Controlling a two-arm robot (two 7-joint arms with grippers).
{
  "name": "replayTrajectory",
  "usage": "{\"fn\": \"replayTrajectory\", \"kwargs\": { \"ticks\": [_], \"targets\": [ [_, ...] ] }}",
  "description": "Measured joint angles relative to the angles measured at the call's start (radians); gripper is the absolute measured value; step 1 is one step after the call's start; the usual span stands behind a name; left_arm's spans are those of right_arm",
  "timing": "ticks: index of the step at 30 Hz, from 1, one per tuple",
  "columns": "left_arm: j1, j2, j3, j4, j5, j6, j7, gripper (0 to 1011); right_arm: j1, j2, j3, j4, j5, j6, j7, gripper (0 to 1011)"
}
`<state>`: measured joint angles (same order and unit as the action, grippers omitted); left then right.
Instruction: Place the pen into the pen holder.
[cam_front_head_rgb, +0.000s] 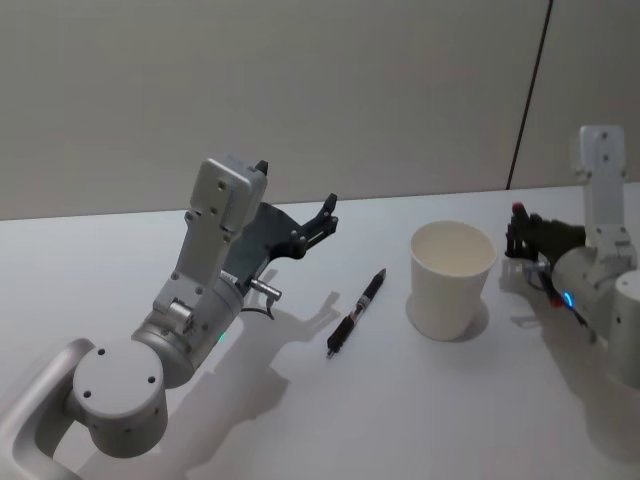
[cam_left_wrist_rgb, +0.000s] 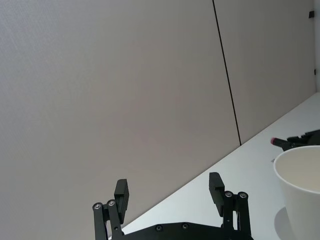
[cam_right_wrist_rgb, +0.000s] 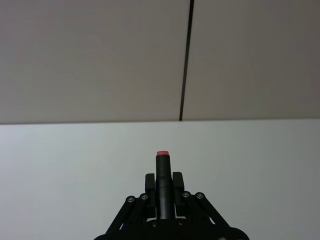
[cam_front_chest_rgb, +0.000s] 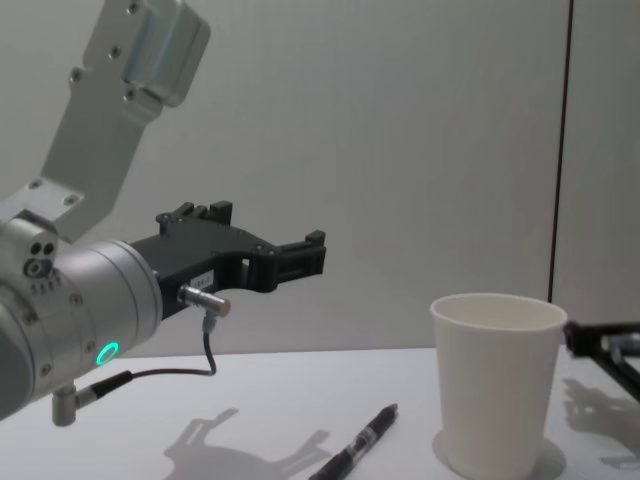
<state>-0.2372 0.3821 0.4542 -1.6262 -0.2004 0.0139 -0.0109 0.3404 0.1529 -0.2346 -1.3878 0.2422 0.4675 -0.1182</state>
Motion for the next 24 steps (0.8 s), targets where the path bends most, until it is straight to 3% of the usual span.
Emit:
{"fn": "replayTrajectory", "kwargs": {
  "ticks": [24],
  "targets": [
    [0.000,0.000,0.000,0.000,0.000,0.000,0.000,1001,0.070,-0.029,-0.014,-0.062,-0.083,-0.209,0.097,195]
  ]
}}
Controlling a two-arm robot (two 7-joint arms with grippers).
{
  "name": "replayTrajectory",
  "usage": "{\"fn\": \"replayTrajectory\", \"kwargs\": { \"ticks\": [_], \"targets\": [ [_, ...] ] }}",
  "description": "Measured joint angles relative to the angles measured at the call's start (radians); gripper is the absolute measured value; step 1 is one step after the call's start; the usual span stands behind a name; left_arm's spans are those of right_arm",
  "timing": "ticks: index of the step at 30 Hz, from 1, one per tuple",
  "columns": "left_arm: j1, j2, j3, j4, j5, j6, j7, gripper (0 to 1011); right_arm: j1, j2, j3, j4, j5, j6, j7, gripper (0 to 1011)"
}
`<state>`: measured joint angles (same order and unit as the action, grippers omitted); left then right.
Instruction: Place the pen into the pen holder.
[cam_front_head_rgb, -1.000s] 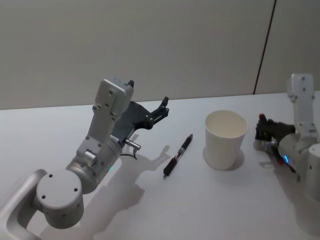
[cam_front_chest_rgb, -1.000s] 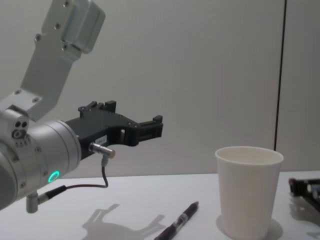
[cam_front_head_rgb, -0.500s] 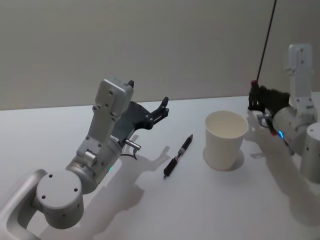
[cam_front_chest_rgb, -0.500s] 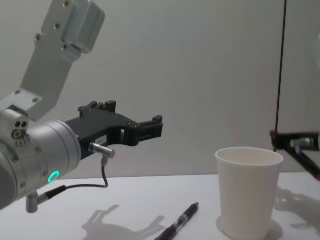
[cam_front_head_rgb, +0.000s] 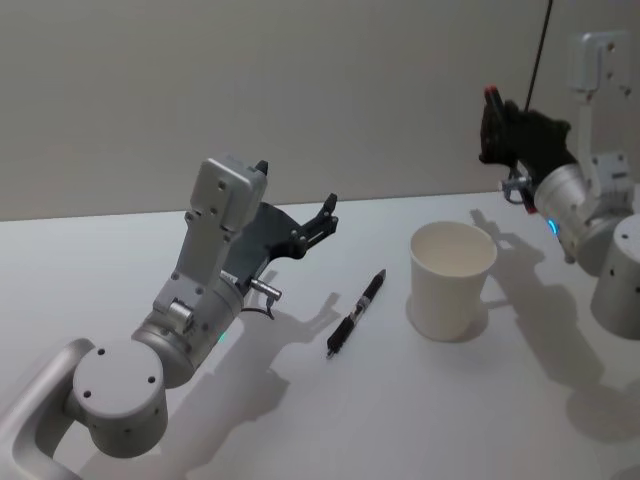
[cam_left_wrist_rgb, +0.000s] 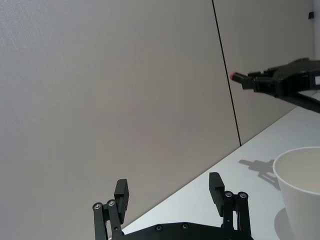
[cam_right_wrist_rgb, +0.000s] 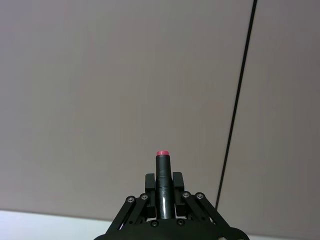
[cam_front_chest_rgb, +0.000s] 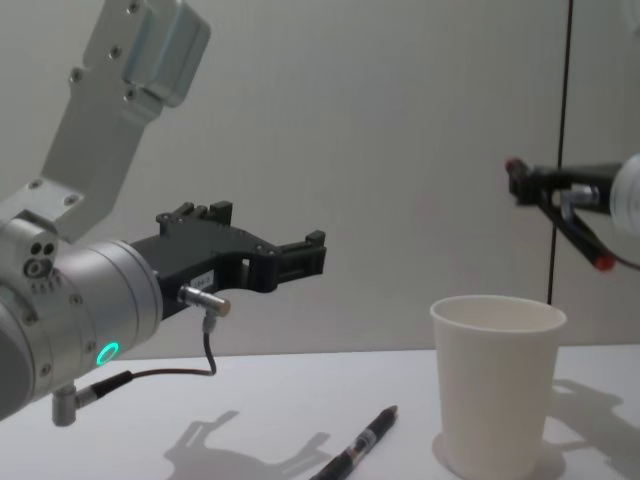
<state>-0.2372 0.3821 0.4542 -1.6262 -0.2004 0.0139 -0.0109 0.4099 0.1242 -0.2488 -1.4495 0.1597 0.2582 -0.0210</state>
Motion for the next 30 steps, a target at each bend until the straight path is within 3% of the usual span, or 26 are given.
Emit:
{"fn": "replayTrajectory", "kwargs": {
  "ticks": [14,30],
  "targets": [
    [0.000,0.000,0.000,0.000,0.000,0.000,0.000,1001,0.002,-0.013,-0.018,-0.068,-0.025,-0.147,0.061,195],
    [0.000,0.000,0.000,0.000,0.000,0.000,0.000,1001,-0.030,-0.038,-0.072,-0.155,-0.055,-0.363,0.165,195]
  ]
}}
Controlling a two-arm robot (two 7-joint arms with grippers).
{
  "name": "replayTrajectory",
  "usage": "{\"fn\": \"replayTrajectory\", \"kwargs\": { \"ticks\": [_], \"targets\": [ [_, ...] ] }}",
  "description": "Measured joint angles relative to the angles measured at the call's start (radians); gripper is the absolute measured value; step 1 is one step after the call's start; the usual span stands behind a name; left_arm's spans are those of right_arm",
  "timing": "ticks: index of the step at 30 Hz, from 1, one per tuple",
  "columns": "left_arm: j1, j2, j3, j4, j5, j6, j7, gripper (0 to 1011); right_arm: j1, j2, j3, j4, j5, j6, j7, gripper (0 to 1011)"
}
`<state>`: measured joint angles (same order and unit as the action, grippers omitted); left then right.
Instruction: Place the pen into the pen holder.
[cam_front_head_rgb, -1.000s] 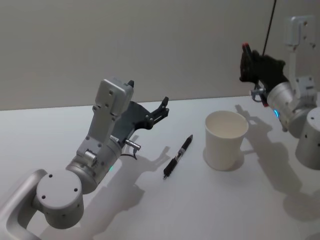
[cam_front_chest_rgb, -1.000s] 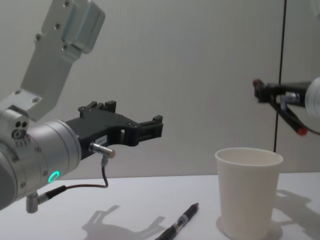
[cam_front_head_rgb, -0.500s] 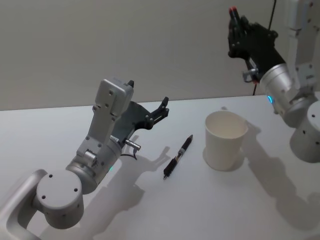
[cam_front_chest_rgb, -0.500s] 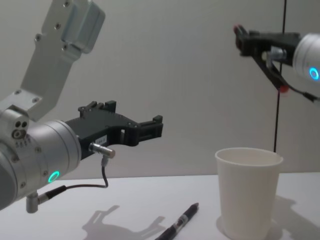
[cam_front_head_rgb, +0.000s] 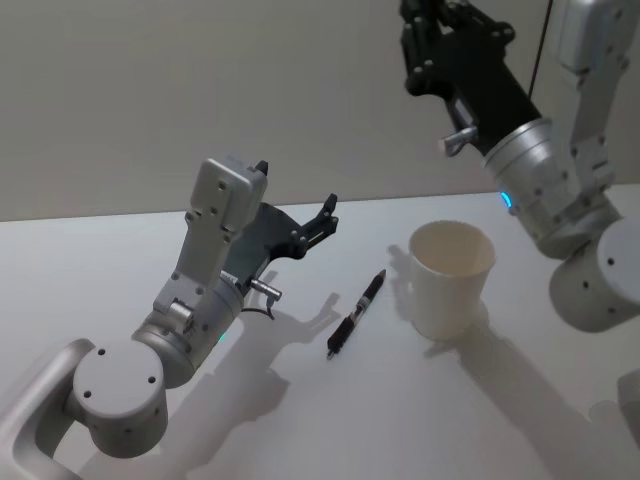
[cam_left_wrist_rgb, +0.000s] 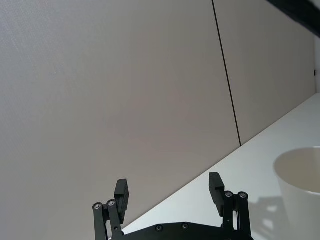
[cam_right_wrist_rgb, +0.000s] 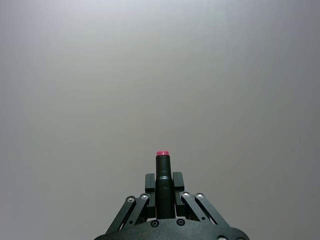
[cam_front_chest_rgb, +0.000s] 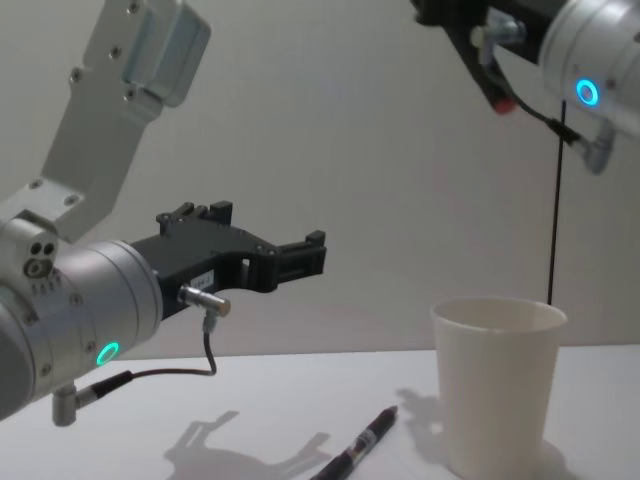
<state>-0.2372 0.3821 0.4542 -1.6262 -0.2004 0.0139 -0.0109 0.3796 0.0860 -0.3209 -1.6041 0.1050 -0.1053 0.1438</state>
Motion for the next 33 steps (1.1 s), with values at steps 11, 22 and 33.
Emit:
{"fn": "replayTrajectory", "kwargs": {
  "ticks": [11,22,33],
  "targets": [
    [0.000,0.000,0.000,0.000,0.000,0.000,0.000,1001,-0.053,-0.009,-0.051,-0.049,-0.038,-0.135,0.053,195],
    [0.000,0.000,0.000,0.000,0.000,0.000,0.000,1001,-0.096,0.009,-0.059,-0.069,-0.076,-0.172,0.016,195],
    [0.000,0.000,0.000,0.000,0.000,0.000,0.000,1001,-0.119,0.043,-0.031,-0.077,-0.088,-0.174,-0.035,194]
  ]
}}
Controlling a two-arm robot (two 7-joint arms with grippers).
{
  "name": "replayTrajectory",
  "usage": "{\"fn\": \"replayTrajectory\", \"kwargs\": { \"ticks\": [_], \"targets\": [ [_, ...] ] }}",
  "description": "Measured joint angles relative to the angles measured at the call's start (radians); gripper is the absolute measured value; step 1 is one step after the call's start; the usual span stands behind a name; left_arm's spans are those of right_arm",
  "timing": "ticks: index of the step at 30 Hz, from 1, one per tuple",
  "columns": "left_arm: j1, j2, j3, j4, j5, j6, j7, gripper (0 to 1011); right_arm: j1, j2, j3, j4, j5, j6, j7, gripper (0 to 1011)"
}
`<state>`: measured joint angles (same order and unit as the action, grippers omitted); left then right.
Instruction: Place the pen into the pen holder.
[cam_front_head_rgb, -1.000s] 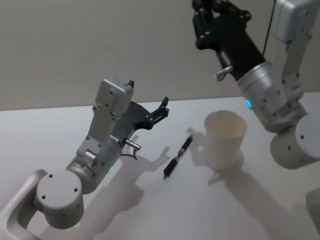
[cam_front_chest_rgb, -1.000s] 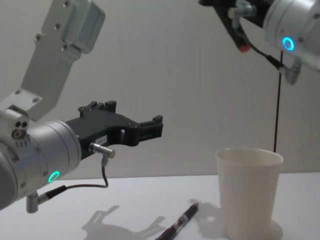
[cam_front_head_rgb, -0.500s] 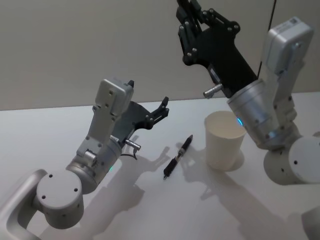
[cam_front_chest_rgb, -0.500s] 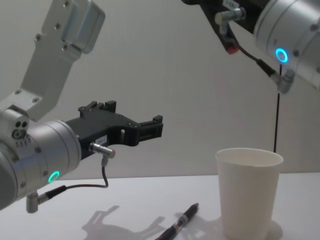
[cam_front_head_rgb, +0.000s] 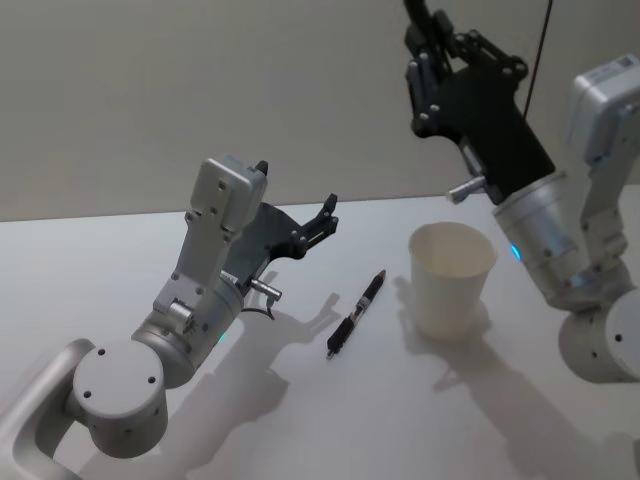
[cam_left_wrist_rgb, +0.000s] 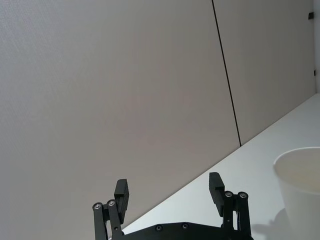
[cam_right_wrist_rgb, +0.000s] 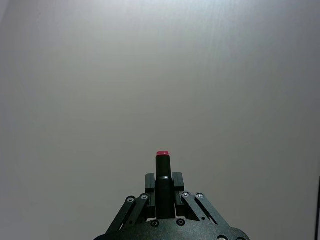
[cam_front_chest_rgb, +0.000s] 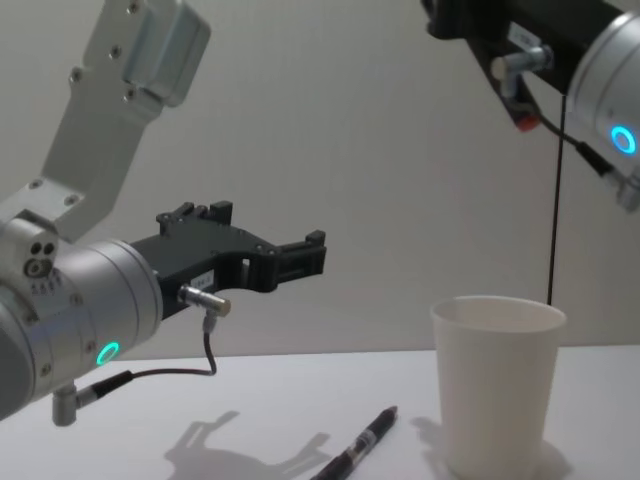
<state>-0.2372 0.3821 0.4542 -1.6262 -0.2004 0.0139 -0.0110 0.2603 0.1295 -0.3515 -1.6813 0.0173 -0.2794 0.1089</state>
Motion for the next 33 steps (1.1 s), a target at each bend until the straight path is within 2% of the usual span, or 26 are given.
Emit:
{"fn": "replayTrajectory", "kwargs": {
  "ticks": [12,33],
  "targets": [
    [0.000,0.000,0.000,0.000,0.000,0.000,0.000,1001,-0.013,0.020,0.023,0.036,-0.002,-0.003,-0.039,194],
    [0.000,0.000,0.000,0.000,0.000,0.000,0.000,1001,-0.016,0.015,0.030,0.133,0.002,-0.012,-0.055,195]
  ]
}}
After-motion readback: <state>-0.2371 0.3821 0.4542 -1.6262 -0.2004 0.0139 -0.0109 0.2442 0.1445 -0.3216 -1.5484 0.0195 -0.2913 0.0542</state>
